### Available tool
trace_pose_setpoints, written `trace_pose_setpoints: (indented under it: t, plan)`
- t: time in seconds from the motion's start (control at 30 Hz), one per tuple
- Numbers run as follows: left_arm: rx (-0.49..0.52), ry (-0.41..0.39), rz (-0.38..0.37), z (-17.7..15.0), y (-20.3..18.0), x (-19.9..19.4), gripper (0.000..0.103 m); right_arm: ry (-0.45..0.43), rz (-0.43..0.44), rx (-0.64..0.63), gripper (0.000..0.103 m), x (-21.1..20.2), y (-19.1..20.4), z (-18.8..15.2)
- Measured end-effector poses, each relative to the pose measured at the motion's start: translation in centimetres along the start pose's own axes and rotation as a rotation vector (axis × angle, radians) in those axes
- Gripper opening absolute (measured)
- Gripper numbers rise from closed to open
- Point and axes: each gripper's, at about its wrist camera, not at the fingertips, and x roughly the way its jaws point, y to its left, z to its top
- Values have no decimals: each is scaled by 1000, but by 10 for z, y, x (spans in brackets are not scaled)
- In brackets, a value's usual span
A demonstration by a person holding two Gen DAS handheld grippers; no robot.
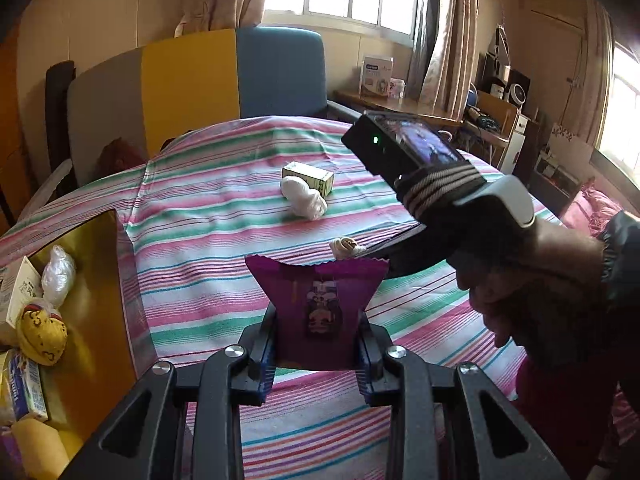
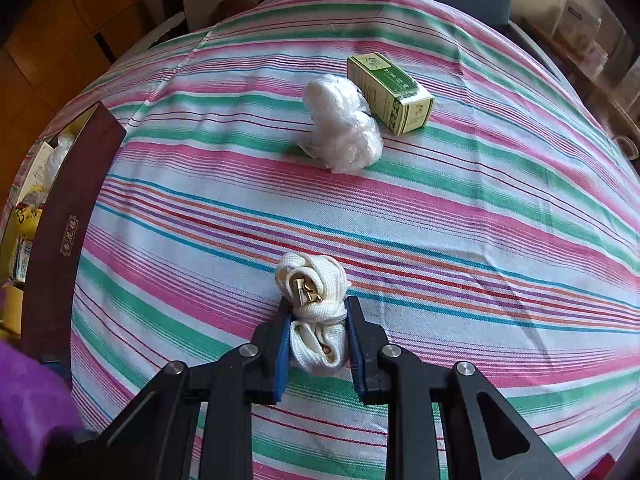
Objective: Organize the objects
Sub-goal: 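Carry the purple packet into the gold tray and open left gripper while right holds the cord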
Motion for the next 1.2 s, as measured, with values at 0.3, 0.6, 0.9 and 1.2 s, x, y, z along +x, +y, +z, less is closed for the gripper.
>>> trace_pose_setpoints:
  t: [0.3,0.6,0.9,1.2]
  plan:
    - [-50,2,-19,3,18,-23,31,-9,-18,-26,25,1,3,0]
    - [-266,2,30,-5,103,-62,31,-13,-28,-35,25,8,11,6]
    - [-483,51,146,-52,194,-92,31,-15,-40,-42,25,6,13,4]
    - [-548,105,83,-55,201,-69,31,-16,-53,-53,25,6,14,5]
